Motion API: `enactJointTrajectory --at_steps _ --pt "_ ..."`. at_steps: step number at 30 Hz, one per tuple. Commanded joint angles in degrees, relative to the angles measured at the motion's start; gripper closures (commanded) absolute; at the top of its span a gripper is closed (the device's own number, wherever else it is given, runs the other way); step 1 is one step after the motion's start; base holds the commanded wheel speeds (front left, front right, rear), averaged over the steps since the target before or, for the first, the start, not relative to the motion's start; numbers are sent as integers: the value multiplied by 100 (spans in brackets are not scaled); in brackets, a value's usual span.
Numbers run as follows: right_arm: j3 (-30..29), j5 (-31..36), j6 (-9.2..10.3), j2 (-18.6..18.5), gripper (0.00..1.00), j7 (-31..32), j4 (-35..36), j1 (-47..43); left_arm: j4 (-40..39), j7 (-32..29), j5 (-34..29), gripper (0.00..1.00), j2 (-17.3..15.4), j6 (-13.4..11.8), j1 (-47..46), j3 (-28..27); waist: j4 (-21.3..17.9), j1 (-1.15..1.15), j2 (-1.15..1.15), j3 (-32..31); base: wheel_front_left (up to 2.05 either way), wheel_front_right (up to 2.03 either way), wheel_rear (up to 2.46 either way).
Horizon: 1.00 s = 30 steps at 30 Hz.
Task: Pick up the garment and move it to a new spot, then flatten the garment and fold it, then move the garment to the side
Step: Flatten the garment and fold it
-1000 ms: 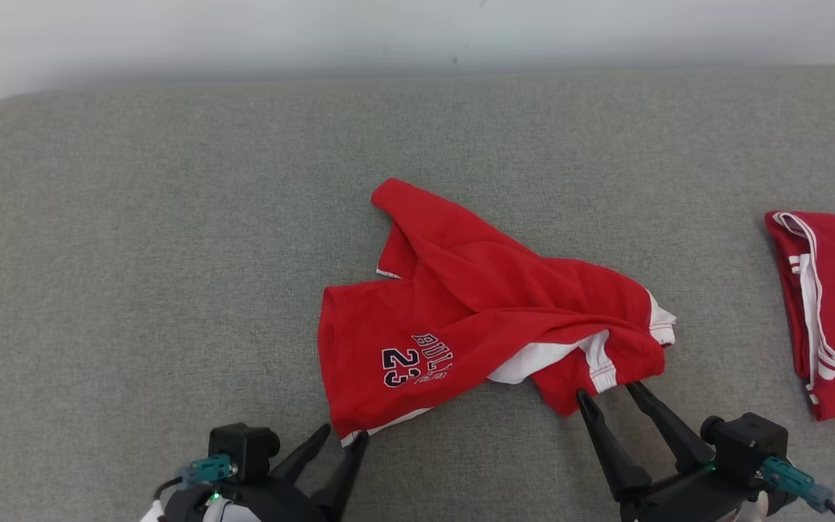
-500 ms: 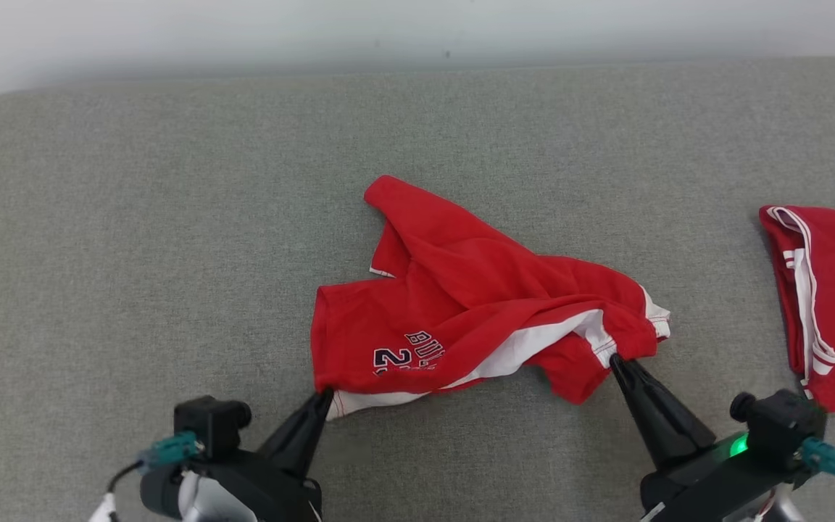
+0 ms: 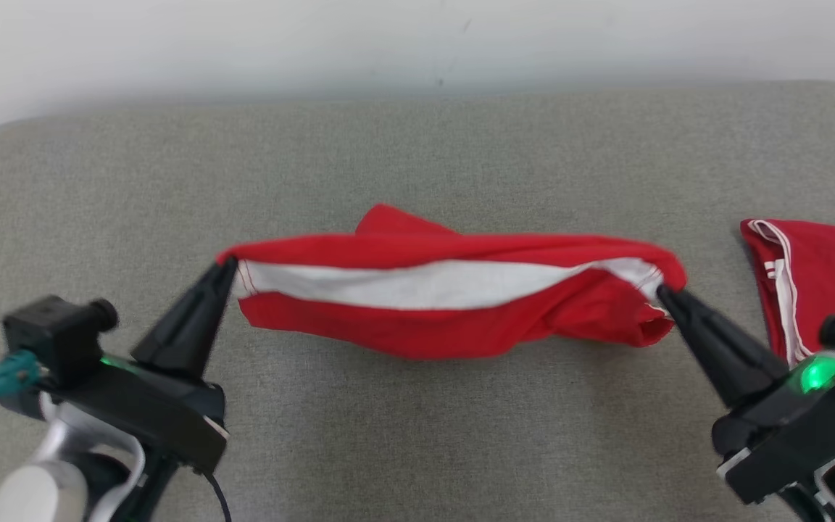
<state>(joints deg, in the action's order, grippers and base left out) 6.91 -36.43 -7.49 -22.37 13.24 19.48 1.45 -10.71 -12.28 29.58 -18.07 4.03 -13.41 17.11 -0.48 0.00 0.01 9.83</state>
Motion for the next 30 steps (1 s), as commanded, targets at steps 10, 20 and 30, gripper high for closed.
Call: enactJointTrajectory --at_steps 10,20,30 --pt "-332 -169 1 -43 100 -79 446 638 -1044 -56 -315 100 -226 -492 -590 -544 -184 0 -1 -366 0 0 0" --pt "-166 -245 1 -73 100 61 316 1025 -1379 -366 -295 100 -225 -622 -941 -532 -198 0 -1 -479 0 0 0" --pt "411 -192 1 -222 100 -354 -1312 3045 509 -139 -20 100 107 -353 -2699 -582 -224 0 -1 -77 0 0 0"
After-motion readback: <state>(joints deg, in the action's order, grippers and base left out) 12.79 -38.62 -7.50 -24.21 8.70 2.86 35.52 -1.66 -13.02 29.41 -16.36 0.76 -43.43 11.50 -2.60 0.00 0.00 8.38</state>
